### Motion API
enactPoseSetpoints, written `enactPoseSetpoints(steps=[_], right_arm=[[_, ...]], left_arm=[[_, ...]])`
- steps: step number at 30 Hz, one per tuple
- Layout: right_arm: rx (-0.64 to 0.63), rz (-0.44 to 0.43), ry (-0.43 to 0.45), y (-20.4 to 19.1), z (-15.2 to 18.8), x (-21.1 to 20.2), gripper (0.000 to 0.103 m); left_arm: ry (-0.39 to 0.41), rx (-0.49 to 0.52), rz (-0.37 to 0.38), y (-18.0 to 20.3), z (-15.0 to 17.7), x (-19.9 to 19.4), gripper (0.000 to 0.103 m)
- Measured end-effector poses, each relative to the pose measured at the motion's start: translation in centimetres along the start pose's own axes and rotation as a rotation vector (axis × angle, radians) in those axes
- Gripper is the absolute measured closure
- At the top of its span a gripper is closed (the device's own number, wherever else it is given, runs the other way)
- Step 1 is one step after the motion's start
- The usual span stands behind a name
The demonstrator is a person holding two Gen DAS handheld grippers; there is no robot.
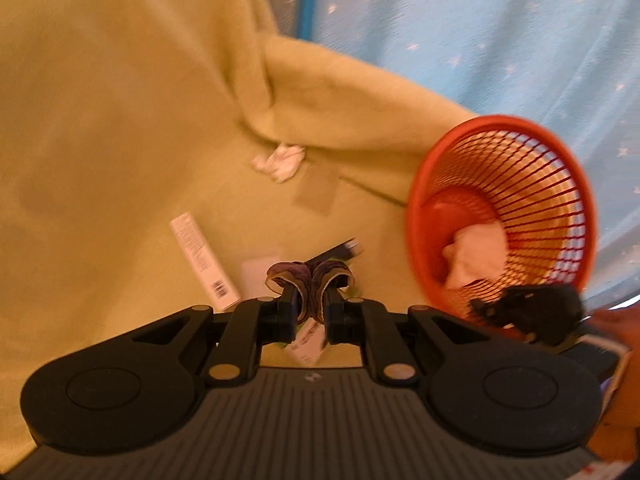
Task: Organize objects
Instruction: 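Carry the hair tie into the wastebasket and open the left tool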
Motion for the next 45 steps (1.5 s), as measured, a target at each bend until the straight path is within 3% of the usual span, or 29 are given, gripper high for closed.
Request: enactPoseSetpoints(steps=[18,37,39,43,45], right_arm=[[0.005,-0.002,0.002,-0.2,-0.1,-0.1,0.102],[0.024,-0.007,0.013,0.2,0.0,-0.3,0.102],[0.026,-0.007,0.015,0.2,0.0,-0.4,0.102],[0.032,-0.008,0.019,0.4,0.0,-0.2,0.102],[0.036,-0.009,0.021,0.4,0.1,-0.3,0.102]], left_arm=[[0.004,-0.081,0.097,4.6,-2.8,0.4,0.094],[0.009,-0.093,0.185,9.5,-4.2,1.4,0.094],[0.012,-0.094,0.199,10.1,-4.3,1.8,0.093],[0.030,-0.115,0.225,10.6,-4.6,2.4,0.078],[0.040,-0.110,0.216,10.4,-4.7,2.3,0.077]])
Point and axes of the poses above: each gripper's, at about its wrist camera, not at the fingertips, and x roughly the way its jaws point, y to its right, z to its underside, the point moved 2 cm from there along x, roughly the way its jaws point, and after that the axes turned 10 degrees about y, right-handed, at the moved point
